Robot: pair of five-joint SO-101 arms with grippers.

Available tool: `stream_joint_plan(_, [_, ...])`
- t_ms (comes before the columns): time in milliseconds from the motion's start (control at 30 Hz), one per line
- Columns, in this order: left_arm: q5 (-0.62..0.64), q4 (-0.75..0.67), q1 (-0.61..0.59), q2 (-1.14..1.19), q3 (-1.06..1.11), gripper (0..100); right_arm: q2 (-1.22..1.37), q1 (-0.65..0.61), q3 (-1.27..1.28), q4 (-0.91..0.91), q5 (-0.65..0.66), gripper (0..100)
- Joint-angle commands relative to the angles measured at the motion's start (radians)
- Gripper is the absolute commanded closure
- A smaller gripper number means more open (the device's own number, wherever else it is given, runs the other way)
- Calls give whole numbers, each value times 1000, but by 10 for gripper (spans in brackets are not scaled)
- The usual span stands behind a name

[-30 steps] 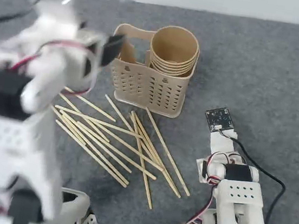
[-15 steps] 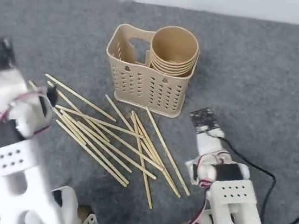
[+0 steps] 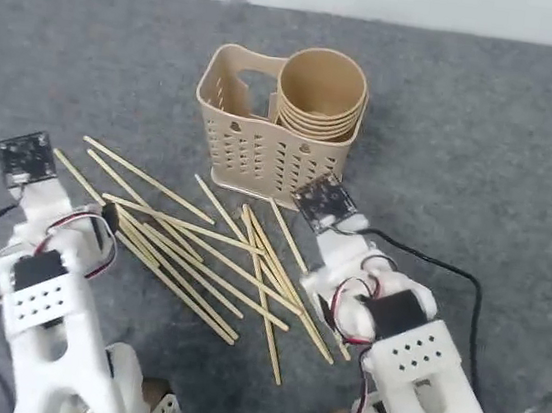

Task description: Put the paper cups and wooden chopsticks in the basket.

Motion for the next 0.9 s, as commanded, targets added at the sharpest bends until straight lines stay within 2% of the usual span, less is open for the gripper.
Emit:
stream_joint_plan(0, [5, -21, -41, -18, -21, 739, 116, -48, -58, -157, -8, 873])
stream_joint_plan(167, [46, -32, -55, 129, -94, 739, 407, -56, -63, -401, 15, 872])
stream_joint_plan(267, [54, -52, -84, 281, -179, 739, 544, -53, -94, -484, 44, 872])
stream_joint_plan(400, [68, -31, -92, 425, -274, 739, 630, -53, -155, -486, 46, 872])
stream_joint_plan(633, [68, -28, -91, 451, -291, 739, 694, -59, -164, -495, 38, 876])
stream_joint_plan(767, [68, -28, -91, 454, -291, 739, 714, -61, -164, -495, 38, 998])
stream_joint_plan(867, [68, -28, -91, 457, -291, 739, 713, -67, -164, -487, 37, 991])
